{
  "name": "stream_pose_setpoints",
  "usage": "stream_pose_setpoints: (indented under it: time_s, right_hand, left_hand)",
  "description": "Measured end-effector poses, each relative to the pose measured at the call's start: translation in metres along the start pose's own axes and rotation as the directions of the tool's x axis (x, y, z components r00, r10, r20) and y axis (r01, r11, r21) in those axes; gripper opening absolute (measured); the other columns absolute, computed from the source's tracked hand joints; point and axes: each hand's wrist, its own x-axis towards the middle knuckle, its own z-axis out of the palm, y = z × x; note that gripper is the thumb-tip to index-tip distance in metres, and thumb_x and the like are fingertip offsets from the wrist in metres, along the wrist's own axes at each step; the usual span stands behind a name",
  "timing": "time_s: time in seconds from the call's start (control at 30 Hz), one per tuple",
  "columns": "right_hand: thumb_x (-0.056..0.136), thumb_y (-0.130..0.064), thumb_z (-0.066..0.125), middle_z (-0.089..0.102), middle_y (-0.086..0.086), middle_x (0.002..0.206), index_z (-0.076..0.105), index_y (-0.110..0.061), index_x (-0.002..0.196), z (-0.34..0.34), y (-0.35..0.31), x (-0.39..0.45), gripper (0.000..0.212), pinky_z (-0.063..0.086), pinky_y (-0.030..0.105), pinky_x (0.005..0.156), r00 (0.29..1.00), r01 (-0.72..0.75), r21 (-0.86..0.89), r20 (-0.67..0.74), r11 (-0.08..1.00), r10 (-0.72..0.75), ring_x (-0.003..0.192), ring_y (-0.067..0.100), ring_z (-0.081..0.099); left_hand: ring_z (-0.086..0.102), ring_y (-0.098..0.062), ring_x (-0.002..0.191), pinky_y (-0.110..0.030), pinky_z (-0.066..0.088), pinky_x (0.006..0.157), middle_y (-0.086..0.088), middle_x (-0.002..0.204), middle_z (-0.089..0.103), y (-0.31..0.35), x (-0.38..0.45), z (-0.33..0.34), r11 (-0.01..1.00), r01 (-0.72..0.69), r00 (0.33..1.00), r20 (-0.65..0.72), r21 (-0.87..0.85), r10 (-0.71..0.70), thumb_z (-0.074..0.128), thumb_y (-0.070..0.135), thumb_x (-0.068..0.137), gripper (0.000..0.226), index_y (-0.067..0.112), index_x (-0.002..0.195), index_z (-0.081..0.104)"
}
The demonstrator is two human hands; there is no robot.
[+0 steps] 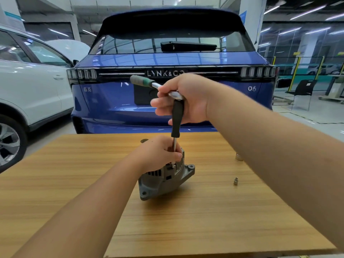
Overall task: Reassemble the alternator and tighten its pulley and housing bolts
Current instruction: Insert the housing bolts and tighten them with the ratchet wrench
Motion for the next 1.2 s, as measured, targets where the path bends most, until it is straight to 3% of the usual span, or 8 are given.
stream_pose_setpoints:
  time_s: [0.13, 0.27, 0.37, 0.43, 0.5, 0.8, 1.03, 1.2]
  right_hand:
    - [0.094, -0.029, 0.060, 0.073, -0.009, 0.078, 0.064, -0.018, 0.094, 0.008, 0.027, 0.014, 0.011, 0.041, 0.046, 0.091, 0.996, 0.052, 0.465, -0.094, 0.884, -0.009, 0.068, 0.012, 0.067]
    - [0.099, -0.031, 0.061, 0.072, -0.008, 0.081, 0.066, -0.020, 0.098, 0.013, 0.049, 0.019, 0.012, 0.053, 0.031, 0.072, 0.925, 0.366, 0.533, -0.301, 0.763, -0.234, 0.071, 0.010, 0.064]
    - [0.102, -0.034, 0.057, 0.072, -0.022, 0.087, 0.073, -0.027, 0.105, 0.015, 0.058, 0.016, 0.018, 0.053, 0.018, 0.074, 0.718, 0.618, -0.029, -0.388, 0.786, -0.578, 0.083, -0.001, 0.065]
    - [0.102, -0.022, 0.059, 0.071, -0.016, 0.093, 0.075, -0.013, 0.105, 0.014, 0.062, 0.017, 0.019, 0.051, 0.021, 0.081, 0.492, 0.685, -0.484, -0.243, 0.544, -0.836, 0.092, 0.002, 0.064]
    - [0.098, -0.009, 0.061, 0.070, 0.000, 0.101, 0.074, -0.005, 0.100, 0.014, 0.062, 0.018, 0.013, 0.051, 0.038, 0.085, 0.379, 0.630, -0.707, -0.083, 0.323, -0.922, 0.098, 0.020, 0.064]
    - [0.088, -0.005, 0.058, 0.062, 0.010, 0.093, 0.066, 0.000, 0.092, 0.020, 0.062, 0.006, 0.011, 0.049, 0.046, 0.059, 0.388, 0.530, -0.820, 0.011, 0.214, -0.922, 0.072, 0.032, 0.055]
    - [0.100, -0.062, 0.038, 0.038, -0.009, 0.080, 0.045, -0.023, 0.093, 0.029, 0.038, 0.005, 0.040, 0.028, 0.029, 0.053, 0.589, 0.195, -0.981, 0.114, 0.004, -0.800, 0.061, 0.016, 0.040]
    - [0.103, -0.061, 0.025, 0.039, -0.009, 0.074, 0.042, -0.027, 0.081, 0.027, 0.027, 0.008, 0.044, 0.026, 0.029, 0.052, 0.645, 0.156, -0.987, 0.124, -0.028, -0.754, 0.069, 0.018, 0.047]
  left_hand:
    - [0.066, -0.003, 0.085, -0.022, 0.047, 0.070, 0.015, 0.087, 0.072, 0.003, 0.001, -0.002, 1.000, 0.009, 1.000, 0.018, 0.000, -0.009, 0.069, 0.028, 0.097, 0.015, 0.040, 0.089, 0.068]
    - [0.067, -0.004, 0.090, -0.022, 0.048, 0.073, 0.012, 0.093, 0.073, 0.004, 0.003, -0.003, 1.000, 0.019, 0.999, 0.043, -0.015, -0.018, 0.068, 0.025, 0.097, 0.015, 0.039, 0.093, 0.066]
    - [0.066, -0.001, 0.087, -0.020, 0.046, 0.070, 0.013, 0.090, 0.072, 0.004, 0.003, -0.003, 0.999, 0.022, 0.999, 0.039, -0.026, -0.021, 0.069, 0.025, 0.097, 0.015, 0.039, 0.093, 0.065]
    - [0.067, -0.002, 0.088, -0.021, 0.049, 0.072, 0.013, 0.091, 0.074, 0.003, 0.002, -0.003, 1.000, 0.010, 0.999, 0.032, -0.025, -0.009, 0.068, 0.025, 0.098, 0.014, 0.038, 0.092, 0.064]
    - [0.068, -0.003, 0.087, -0.022, 0.049, 0.073, 0.012, 0.091, 0.074, 0.003, 0.001, -0.003, 1.000, -0.001, 1.000, 0.020, -0.020, 0.001, 0.069, 0.026, 0.097, 0.013, 0.037, 0.092, 0.065]
    - [0.066, -0.002, 0.080, -0.022, 0.048, 0.067, 0.014, 0.080, 0.071, 0.001, 0.001, 0.000, 1.000, 0.021, 1.000, -0.015, 0.020, -0.021, 0.071, 0.030, 0.095, 0.011, 0.037, 0.087, 0.068]
    - [0.066, -0.005, 0.081, -0.020, 0.046, 0.069, 0.012, 0.082, 0.070, 0.004, -0.001, -0.001, 1.000, -0.012, 1.000, 0.000, 0.020, 0.012, 0.071, 0.026, 0.095, 0.011, 0.034, 0.088, 0.067]
    - [0.065, -0.005, 0.081, -0.020, 0.045, 0.068, 0.013, 0.083, 0.069, 0.003, -0.001, 0.000, 0.999, -0.018, 1.000, -0.013, 0.030, 0.018, 0.070, 0.029, 0.095, 0.010, 0.034, 0.087, 0.067]
